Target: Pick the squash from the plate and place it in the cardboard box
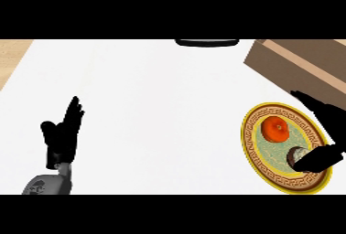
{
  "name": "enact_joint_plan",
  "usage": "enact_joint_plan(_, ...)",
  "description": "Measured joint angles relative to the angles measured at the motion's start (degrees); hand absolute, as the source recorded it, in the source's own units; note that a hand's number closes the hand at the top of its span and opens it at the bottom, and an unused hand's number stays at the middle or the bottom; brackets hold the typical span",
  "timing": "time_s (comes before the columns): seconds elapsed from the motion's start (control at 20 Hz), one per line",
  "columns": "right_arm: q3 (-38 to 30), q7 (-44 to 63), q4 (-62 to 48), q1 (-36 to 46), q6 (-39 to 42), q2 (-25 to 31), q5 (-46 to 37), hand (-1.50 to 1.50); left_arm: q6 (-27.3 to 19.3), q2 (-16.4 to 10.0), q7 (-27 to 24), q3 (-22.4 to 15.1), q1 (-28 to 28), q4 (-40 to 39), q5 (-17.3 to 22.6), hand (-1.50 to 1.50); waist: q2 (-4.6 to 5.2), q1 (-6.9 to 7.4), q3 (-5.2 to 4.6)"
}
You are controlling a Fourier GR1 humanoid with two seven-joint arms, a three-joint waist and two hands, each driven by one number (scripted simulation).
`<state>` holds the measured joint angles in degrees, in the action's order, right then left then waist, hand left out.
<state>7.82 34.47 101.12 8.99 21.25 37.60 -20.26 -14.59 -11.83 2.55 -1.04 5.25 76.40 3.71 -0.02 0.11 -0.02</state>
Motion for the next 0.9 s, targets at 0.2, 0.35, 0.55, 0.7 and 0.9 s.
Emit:
enact_joint_plan(0.2,-0.26,2.29,-0.18,0.96,2.29,-2.55,-2.86,-1.5,0.79,0.4,-1.02,0.82,0.08,-1.06,-0.6,0.0,0.01,-0.03,0.01)
enact_joint_plan(0.35,0.44,3.33,-1.06,1.58,2.9,-5.31,-5.71,-1.5,0.09,1.31,0.15,0.57,-0.02,0.45,-1.55,0.0,0.0,0.01,0.01)
enact_joint_plan(0.55,-0.56,3.94,-2.19,2.36,3.95,-8.11,-8.52,-1.5,1.32,1.69,-2.1,1.77,-0.66,-1.27,-1.69,0.0,0.01,-0.02,0.02)
enact_joint_plan(0.7,-2.36,2.76,-3.79,2.45,5.04,-9.18,-9.94,-1.5,0.99,2.69,-1.92,1.86,-0.34,-1.28,-2.37,0.0,0.01,-0.04,0.01)
enact_joint_plan(0.9,-2.61,3.26,-5.59,3.45,5.77,-11.67,-12.65,-1.5,2.35,1.94,-1.05,3.08,0.83,-1.95,-2.43,0.0,0.01,-0.03,0.01)
